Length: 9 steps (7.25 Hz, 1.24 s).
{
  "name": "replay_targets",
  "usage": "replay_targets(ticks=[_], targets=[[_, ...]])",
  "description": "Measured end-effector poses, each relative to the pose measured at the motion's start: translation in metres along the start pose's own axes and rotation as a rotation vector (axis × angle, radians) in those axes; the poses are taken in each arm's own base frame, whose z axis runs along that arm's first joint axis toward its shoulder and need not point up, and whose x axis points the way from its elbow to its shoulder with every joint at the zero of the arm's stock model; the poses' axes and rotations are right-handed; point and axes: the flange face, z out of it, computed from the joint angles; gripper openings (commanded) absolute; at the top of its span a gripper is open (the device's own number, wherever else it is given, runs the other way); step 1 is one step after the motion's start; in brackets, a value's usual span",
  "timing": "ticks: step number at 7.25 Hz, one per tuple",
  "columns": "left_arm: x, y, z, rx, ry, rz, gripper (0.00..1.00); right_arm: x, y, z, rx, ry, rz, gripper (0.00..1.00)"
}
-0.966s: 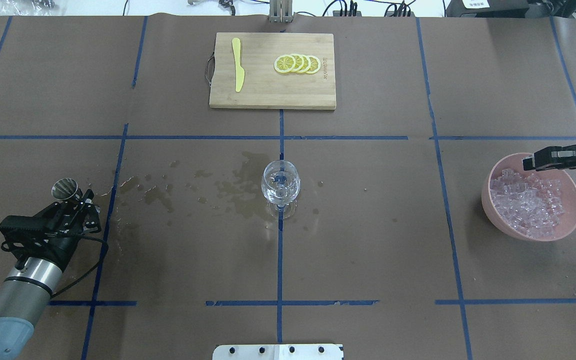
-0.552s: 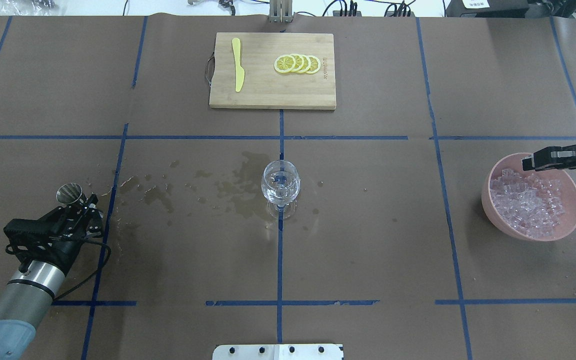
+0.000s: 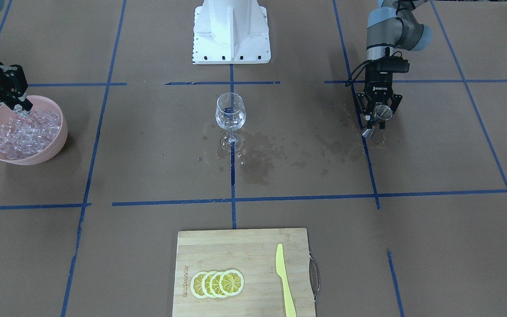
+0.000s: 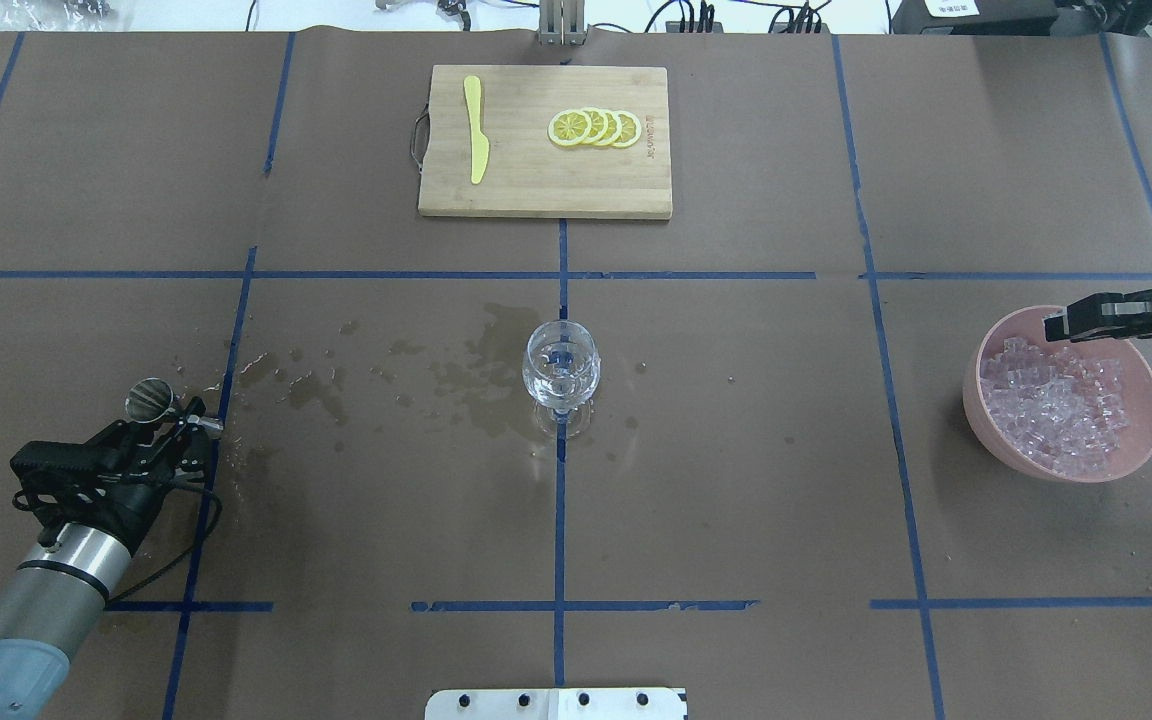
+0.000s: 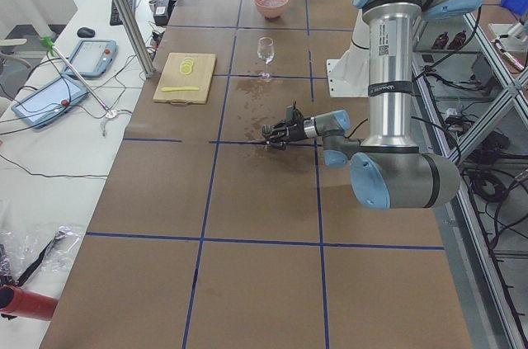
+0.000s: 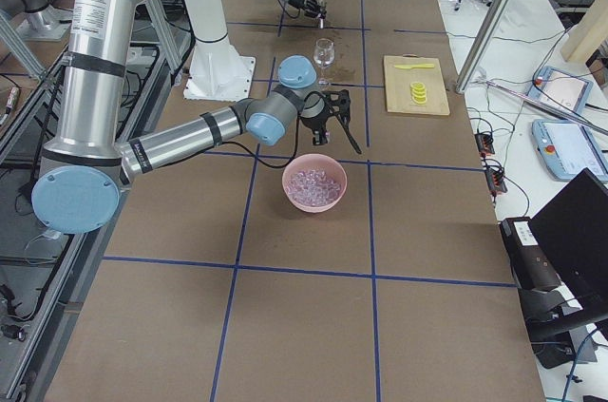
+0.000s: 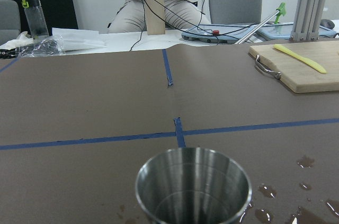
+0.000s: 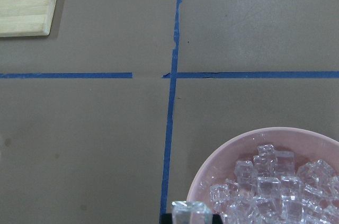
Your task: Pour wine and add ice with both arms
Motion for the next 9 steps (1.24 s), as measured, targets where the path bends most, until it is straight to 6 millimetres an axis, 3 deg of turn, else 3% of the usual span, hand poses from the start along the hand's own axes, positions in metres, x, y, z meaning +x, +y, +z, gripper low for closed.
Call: replay_targets(ticks=[1,7,9], targets=[[0.0,0.0,0.0,-0.002,0.002,-0.003,1.0,0.0,0.0,0.0,-0.001,0.0,0.0,0.0],[0.019,-0.012,-0.011,-0.116,0.061,-0.01,1.0,0.0,0.001,0.001,-0.002,0.001,0.0,0.0],[0.006,-0.013,-0.02,-0.186,0.063,0.021,1.0,0.0,0.001,0.001,-0.002,0.0,-0.001,0.0]])
